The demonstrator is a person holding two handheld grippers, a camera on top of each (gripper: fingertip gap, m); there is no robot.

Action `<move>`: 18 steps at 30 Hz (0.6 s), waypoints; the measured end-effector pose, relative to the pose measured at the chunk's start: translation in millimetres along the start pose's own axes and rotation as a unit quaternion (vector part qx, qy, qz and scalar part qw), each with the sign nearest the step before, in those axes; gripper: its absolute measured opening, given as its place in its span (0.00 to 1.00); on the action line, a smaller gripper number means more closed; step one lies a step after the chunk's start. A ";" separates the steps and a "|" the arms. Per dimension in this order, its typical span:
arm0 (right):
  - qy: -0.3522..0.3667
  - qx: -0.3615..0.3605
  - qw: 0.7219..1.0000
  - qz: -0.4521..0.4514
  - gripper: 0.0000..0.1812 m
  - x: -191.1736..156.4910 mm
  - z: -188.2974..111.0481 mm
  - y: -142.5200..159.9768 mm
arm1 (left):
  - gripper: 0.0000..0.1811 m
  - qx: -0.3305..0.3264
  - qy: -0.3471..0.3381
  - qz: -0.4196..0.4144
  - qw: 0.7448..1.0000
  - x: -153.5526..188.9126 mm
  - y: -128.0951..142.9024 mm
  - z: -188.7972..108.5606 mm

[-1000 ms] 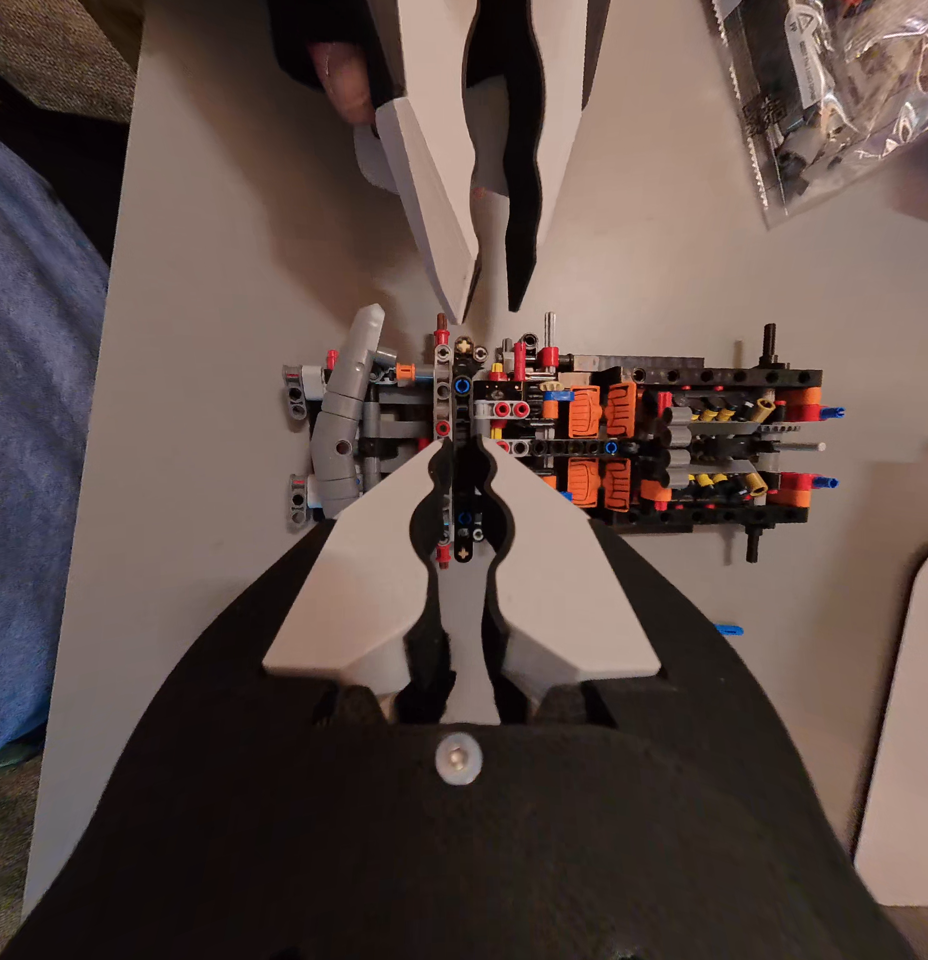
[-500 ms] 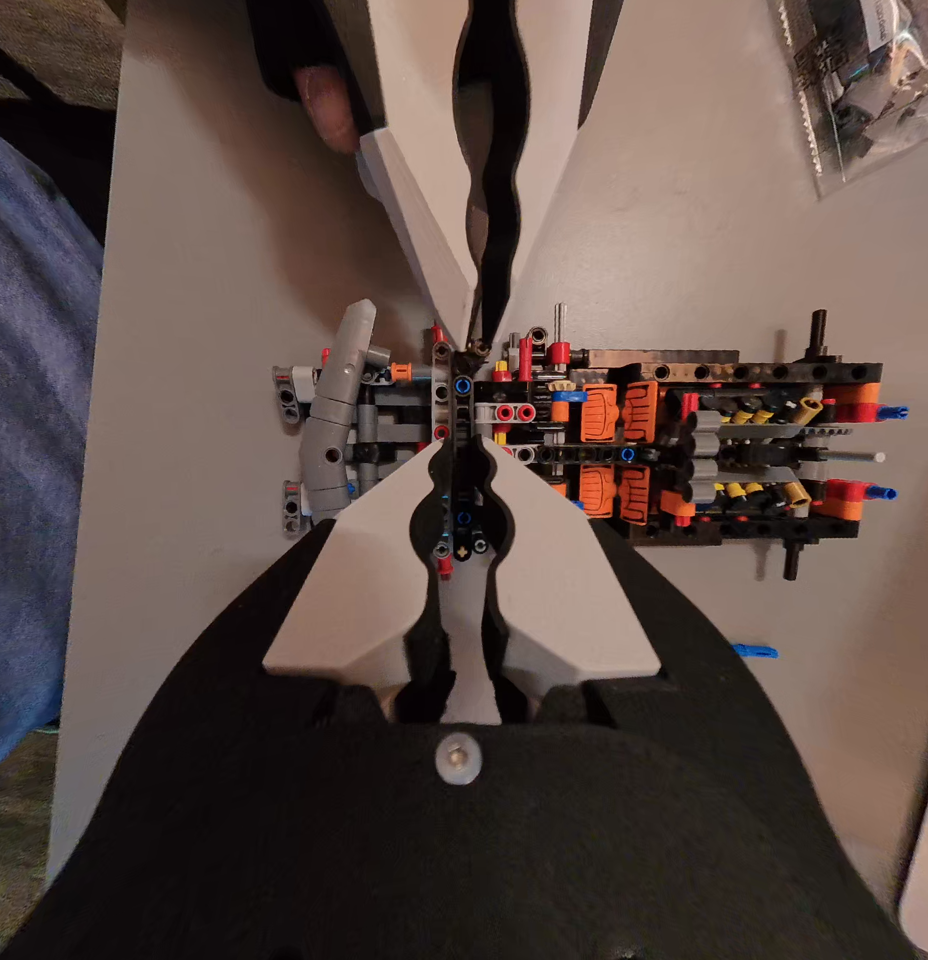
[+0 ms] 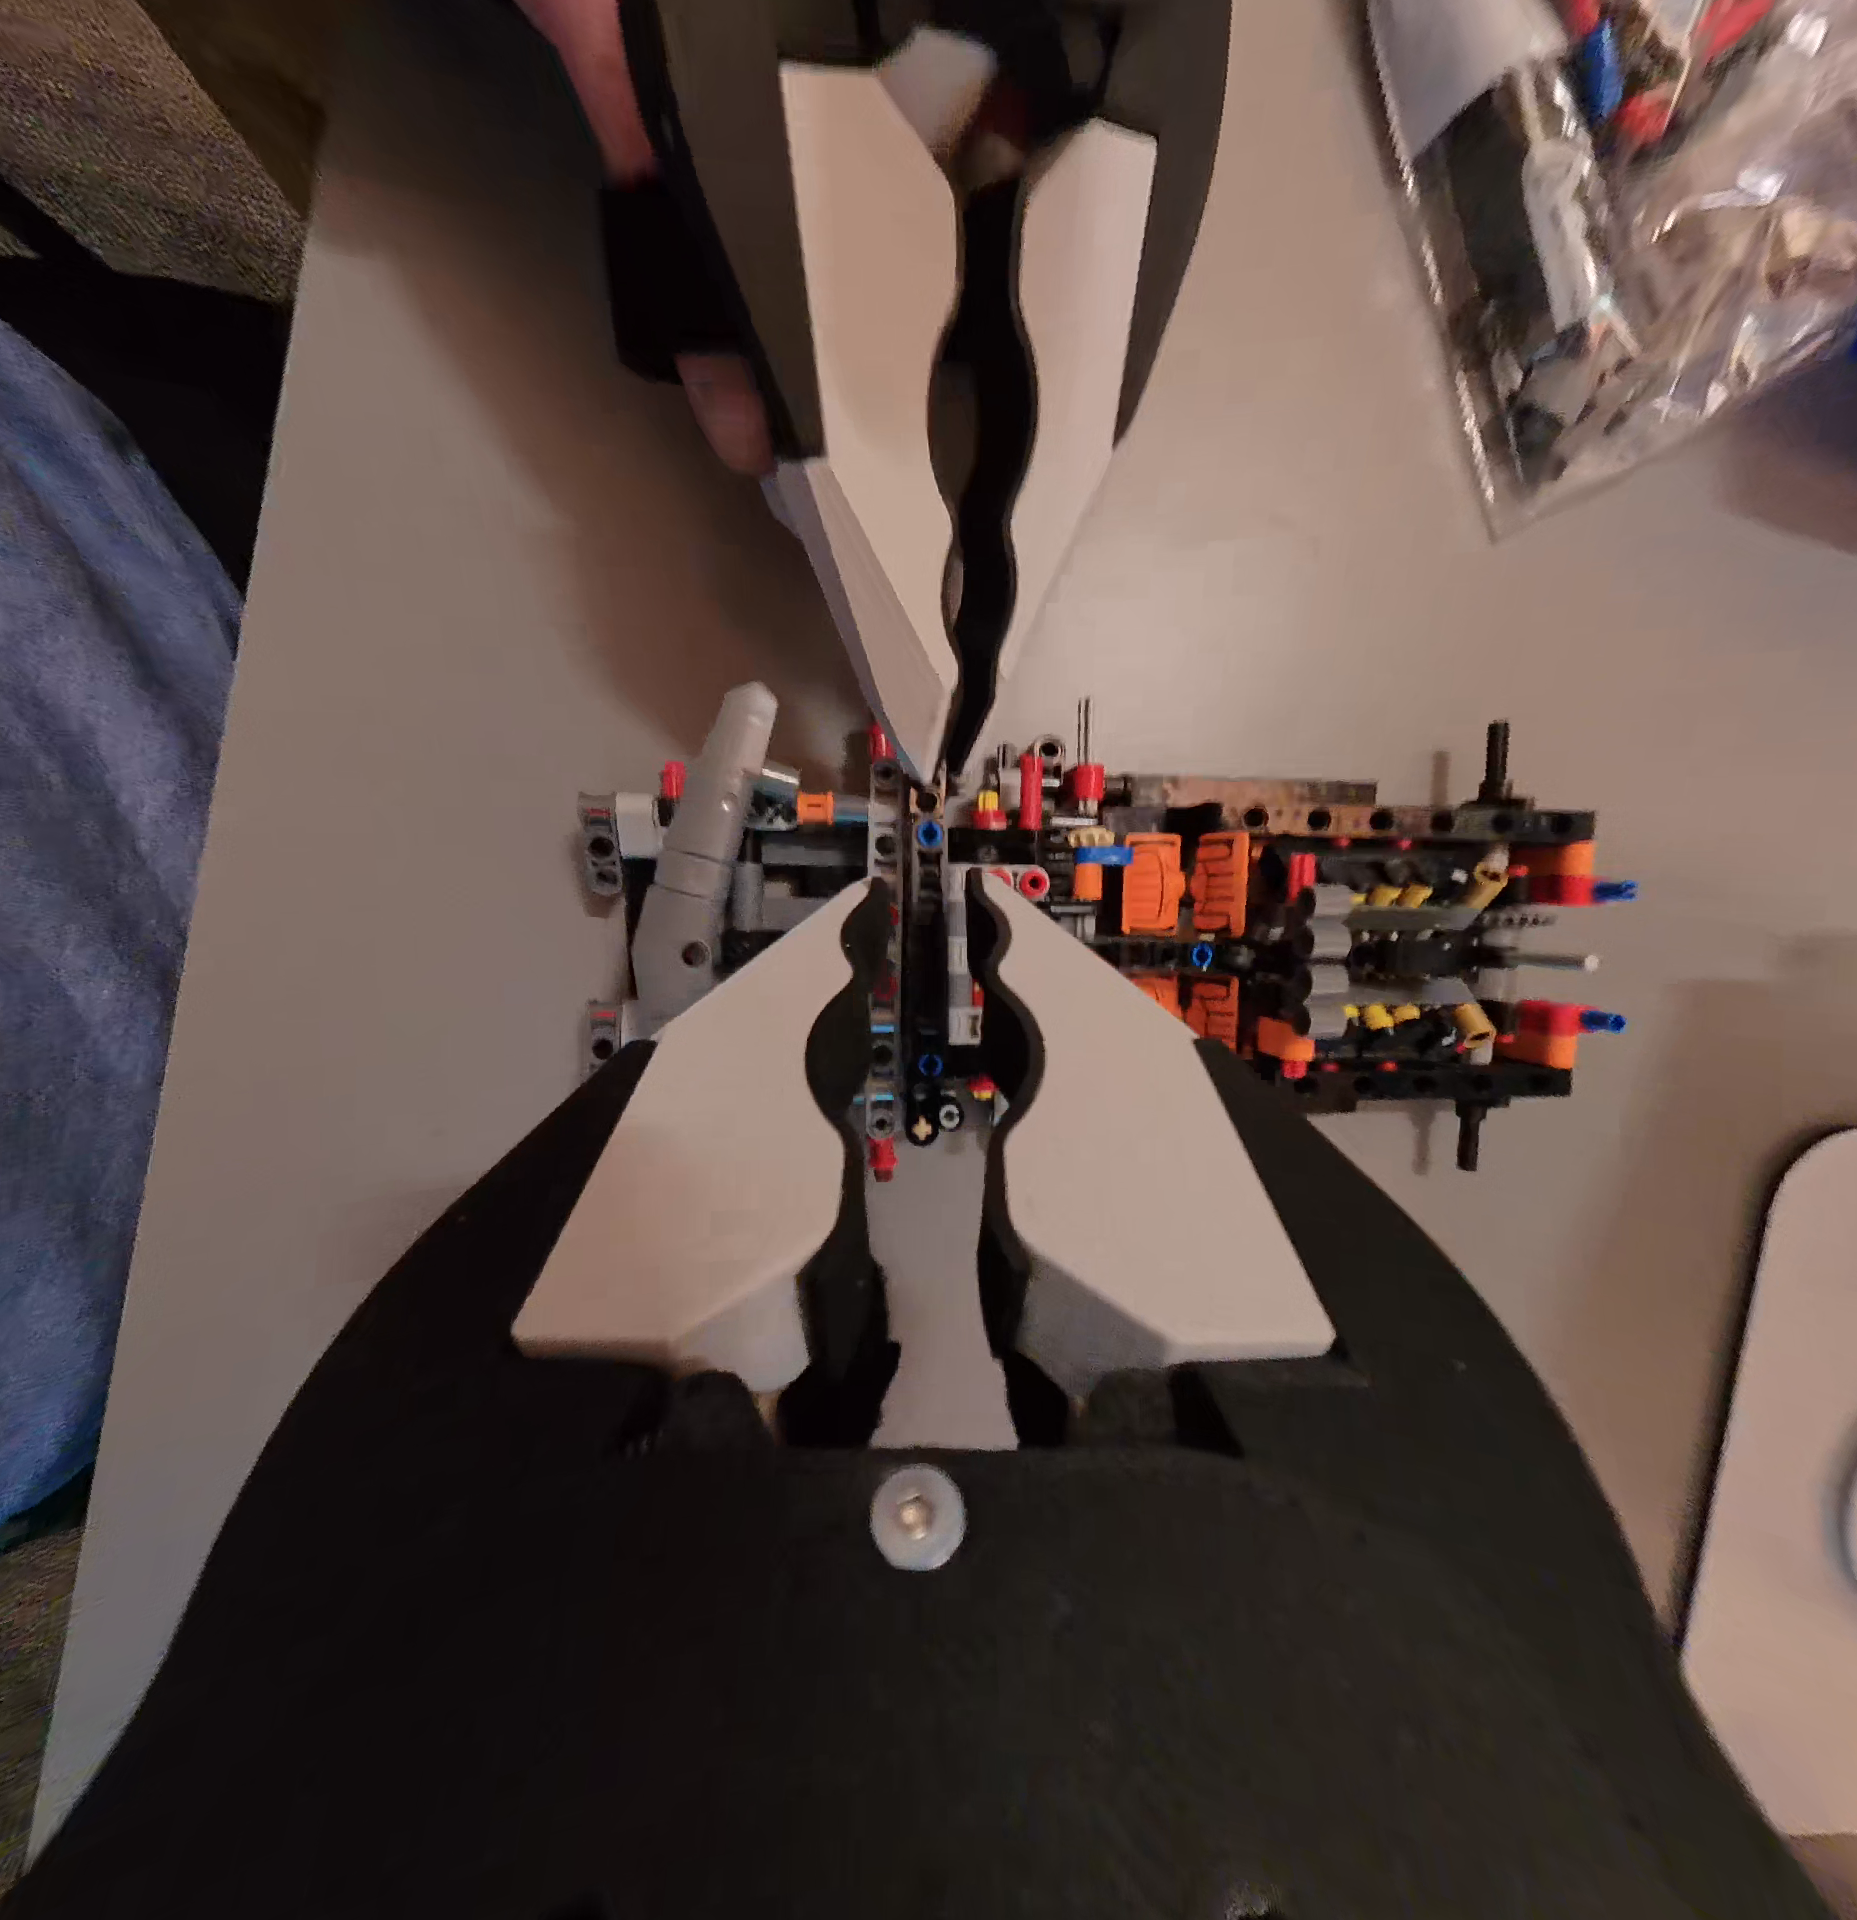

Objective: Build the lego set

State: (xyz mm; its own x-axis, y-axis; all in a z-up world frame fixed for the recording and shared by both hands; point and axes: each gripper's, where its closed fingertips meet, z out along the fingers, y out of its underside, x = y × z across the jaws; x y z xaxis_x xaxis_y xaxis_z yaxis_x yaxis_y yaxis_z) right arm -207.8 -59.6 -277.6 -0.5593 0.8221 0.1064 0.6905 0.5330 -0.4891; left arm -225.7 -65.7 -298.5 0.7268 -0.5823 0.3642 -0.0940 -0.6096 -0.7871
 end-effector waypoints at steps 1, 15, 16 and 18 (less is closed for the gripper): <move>0.002 0.003 1.000 -0.007 0.07 -0.7 0.8 -4.0 | 0.02 0.000 0.000 0.001 1.000 0.0 0.1 0.2; -0.023 -0.019 0.999 -0.018 0.00 -3.1 27.6 -7.7 | 0.06 0.018 -0.011 -0.062 0.998 -9.4 -1.0 -18.7; -0.026 -0.017 0.999 -0.016 0.00 -3.3 27.4 -7.9 | 0.06 0.018 -0.009 -0.070 0.997 -9.3 0.1 -18.4; -0.027 -0.015 0.999 -0.014 0.00 -2.8 27.8 -7.9 | 0.07 0.009 -0.005 -0.089 0.996 -7.7 5.2 -15.1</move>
State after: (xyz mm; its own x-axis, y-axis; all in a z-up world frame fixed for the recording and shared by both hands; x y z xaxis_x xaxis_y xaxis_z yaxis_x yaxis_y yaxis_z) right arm -224.4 -71.6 -298.1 -0.6015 0.7956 0.0719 0.6876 0.5614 -0.4606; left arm -242.0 -72.4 -297.9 0.7370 -0.4605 0.4948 0.0500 -0.6929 -0.7193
